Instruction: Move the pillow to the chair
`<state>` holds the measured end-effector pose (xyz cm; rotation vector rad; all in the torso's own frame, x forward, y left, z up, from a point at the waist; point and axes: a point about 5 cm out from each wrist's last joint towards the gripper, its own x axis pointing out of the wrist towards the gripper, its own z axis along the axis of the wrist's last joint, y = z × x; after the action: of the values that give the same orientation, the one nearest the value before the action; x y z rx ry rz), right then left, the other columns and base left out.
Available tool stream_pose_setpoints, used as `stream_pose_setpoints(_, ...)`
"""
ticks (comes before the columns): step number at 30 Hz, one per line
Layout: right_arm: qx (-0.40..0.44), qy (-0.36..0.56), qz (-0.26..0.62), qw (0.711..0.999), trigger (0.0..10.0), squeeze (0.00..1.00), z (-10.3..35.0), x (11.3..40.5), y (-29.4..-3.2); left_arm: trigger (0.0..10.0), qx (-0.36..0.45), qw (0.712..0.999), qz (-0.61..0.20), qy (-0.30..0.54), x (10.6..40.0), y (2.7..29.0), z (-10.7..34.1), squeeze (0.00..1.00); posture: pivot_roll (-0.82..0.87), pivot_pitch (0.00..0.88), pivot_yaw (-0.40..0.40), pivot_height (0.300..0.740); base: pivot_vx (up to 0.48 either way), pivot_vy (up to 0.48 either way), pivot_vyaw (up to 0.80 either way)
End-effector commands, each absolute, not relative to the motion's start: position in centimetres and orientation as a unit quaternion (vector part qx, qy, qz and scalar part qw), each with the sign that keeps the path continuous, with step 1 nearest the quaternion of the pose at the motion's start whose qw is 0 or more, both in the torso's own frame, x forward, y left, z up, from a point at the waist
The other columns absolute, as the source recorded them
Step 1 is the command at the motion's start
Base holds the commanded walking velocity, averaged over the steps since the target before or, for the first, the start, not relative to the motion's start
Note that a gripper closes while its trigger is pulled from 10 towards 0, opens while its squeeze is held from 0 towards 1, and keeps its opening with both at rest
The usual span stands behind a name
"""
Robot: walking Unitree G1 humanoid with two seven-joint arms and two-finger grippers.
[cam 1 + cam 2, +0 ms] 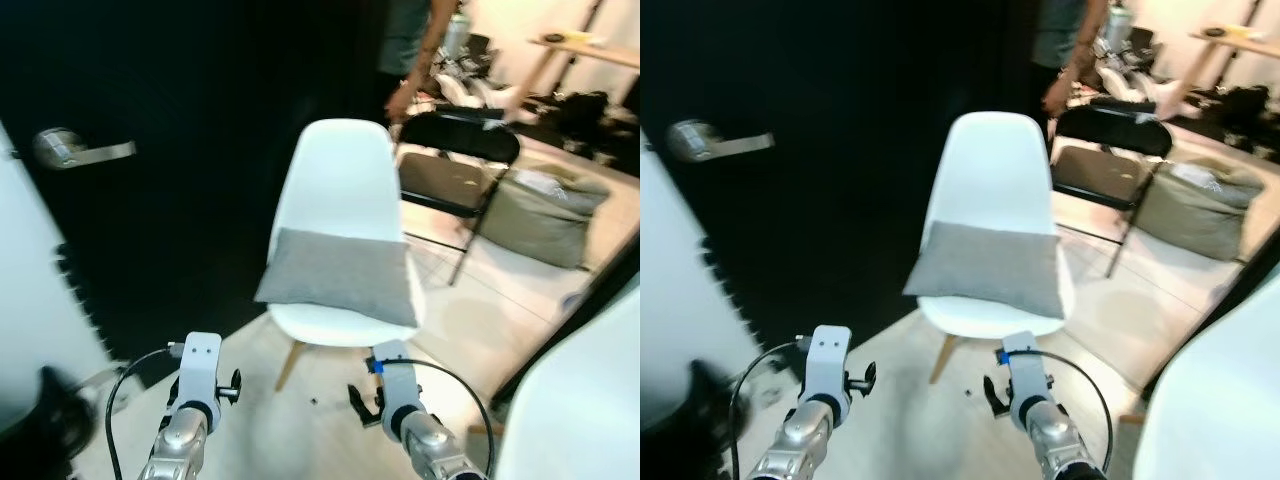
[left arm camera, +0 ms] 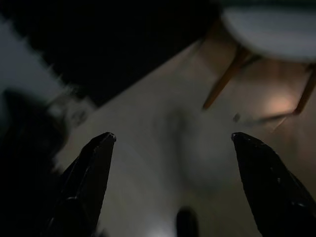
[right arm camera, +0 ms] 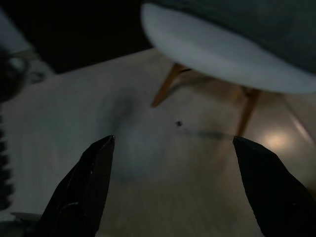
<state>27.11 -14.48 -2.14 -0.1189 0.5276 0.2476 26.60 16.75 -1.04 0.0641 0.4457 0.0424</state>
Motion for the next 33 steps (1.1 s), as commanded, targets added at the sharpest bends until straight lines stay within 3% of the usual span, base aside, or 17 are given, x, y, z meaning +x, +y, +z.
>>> stream_pose_setpoints(1,-0.060,0.268,0.117,0.954,10.0,0.00,-2.5,26.7,-14.9,10.0,0.036,0.972,0.015,0.232,26.5,16.4,-1.3,0.00,0.09,0.046,-0.060,0.740,0.000,0.000,0.00)
stream_pose_setpoints(24,-0.076,0.291,0.119,0.946,10.0,0.00,-3.1,26.2,-15.2,10.0,0.035,0.966,-0.001,0.256,26.0,16.1,-2.1,0.00,0.09,0.053,-0.061,0.740,0.000,0.000,0.00)
stream_pose_setpoints(33,-0.046,0.317,0.059,0.946,10.0,0.00,-3.8,25.5,-16.6,10.0,0.039,0.968,-0.001,0.249,26.6,16.0,-1.6,0.00,0.08,0.035,-0.046,0.740,0.000,0.000,-0.80)
